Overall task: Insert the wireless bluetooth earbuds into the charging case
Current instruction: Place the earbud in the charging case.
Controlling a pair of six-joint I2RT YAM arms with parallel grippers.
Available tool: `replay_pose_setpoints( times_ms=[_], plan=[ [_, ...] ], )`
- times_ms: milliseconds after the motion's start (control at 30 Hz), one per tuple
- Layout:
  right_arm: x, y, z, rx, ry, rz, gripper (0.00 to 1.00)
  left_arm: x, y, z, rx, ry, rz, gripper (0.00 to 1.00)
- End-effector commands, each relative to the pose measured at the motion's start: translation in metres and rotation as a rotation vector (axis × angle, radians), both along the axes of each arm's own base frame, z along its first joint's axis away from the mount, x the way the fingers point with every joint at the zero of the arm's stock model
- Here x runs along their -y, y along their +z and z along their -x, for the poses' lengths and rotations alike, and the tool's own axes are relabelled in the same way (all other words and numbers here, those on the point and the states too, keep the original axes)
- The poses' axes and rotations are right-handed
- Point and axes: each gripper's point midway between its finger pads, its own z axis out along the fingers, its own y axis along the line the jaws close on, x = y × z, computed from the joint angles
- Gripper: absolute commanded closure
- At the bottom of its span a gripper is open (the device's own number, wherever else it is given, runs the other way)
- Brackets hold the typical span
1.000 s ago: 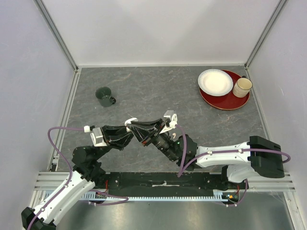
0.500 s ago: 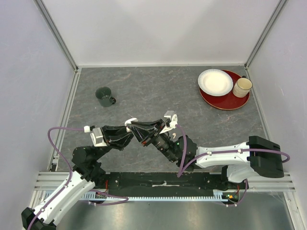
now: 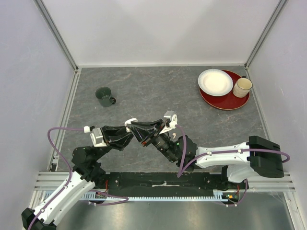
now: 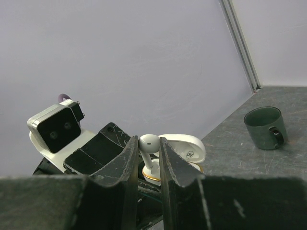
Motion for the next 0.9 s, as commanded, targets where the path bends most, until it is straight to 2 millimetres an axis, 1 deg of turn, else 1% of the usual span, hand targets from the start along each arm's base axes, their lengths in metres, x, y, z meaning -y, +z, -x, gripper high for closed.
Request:
replay_pose_setpoints(
  times_ms=[0,200,400,867],
  plan=[
    [0.0012,-0.0014,-0.0081,-0.011,-0.049,0.019,1.0,-0.0076,0.0224,0.0077,0.08,0.012,0.057,0.98],
    [-0.0007,-0.0038,-0.0105,-0.009,-0.063,0.044,1.0,-0.0079,0.0228,0.0075,0.082,0.014,0.058,0.98],
    [0.0031,-0.0057,-0.0135,-0.015,-0.093,0.045,1.0,-0.007,0.0211,0.0069,0.075,0.012,0.055,0.98],
    [0.0015,-0.0069,-0.0129,-0.01,-0.103,0.056,1.0,-0.0076,0.0205,0.0052,0.07,0.019,0.058,0.98]
  ],
)
